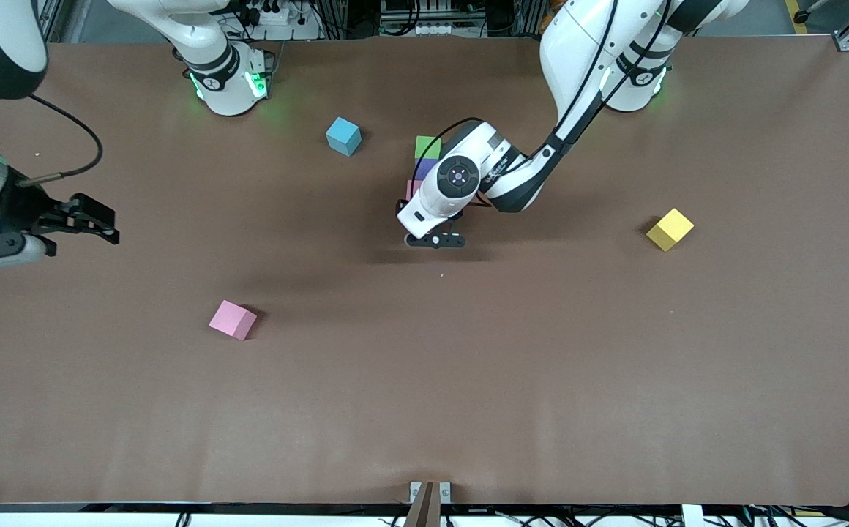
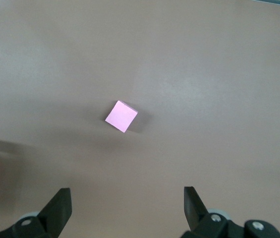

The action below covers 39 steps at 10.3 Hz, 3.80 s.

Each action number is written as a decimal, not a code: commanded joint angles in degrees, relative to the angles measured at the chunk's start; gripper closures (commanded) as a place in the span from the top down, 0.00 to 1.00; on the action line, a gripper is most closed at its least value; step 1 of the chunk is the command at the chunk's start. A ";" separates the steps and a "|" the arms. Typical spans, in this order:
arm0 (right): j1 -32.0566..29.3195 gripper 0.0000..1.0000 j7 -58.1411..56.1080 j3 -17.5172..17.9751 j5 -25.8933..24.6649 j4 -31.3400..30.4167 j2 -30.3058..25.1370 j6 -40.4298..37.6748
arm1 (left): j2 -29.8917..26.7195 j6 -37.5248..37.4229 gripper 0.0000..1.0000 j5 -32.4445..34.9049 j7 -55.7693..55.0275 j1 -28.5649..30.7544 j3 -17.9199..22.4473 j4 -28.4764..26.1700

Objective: Arrange blocks into number 1
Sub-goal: 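Place the red block against the pink block with the left gripper and release, then grasp the second pink block with the right gripper while the left gripper withdraws, then carry the pink block to the red block with the right gripper and place it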

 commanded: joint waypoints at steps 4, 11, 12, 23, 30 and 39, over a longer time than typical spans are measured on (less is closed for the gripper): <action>0.49 1.00 -0.05 0.19 0.38 -0.04 8.03 5.01 | -7.42 -5.61 1.00 -0.38 0.56 2.61 0.13 -0.51; 2.50 1.00 18.01 0.19 1.09 -2.94 19.64 16.71 | -19.63 -16.41 1.00 0.06 35.89 17.88 0.39 -0.86; 2.51 1.00 20.93 0.19 1.26 -2.94 20.96 18.29 | -21.74 -18.35 1.00 1.46 36.43 21.57 0.40 -0.86; 2.51 1.00 34.49 0.36 3.72 -16.30 25.72 37.64 | -37.49 -23.91 1.00 14.48 29.75 37.63 6.50 1.68; 6.01 0.00 31.96 0.54 4.95 -16.21 25.64 37.38 | -40.75 -34.01 1.00 10.00 36.08 30.74 18.33 7.12; 30.25 0.00 33.24 4.32 2.85 -4.11 27.90 30.55 | -43.73 -46.32 1.00 5.95 40.04 30.92 18.33 11.96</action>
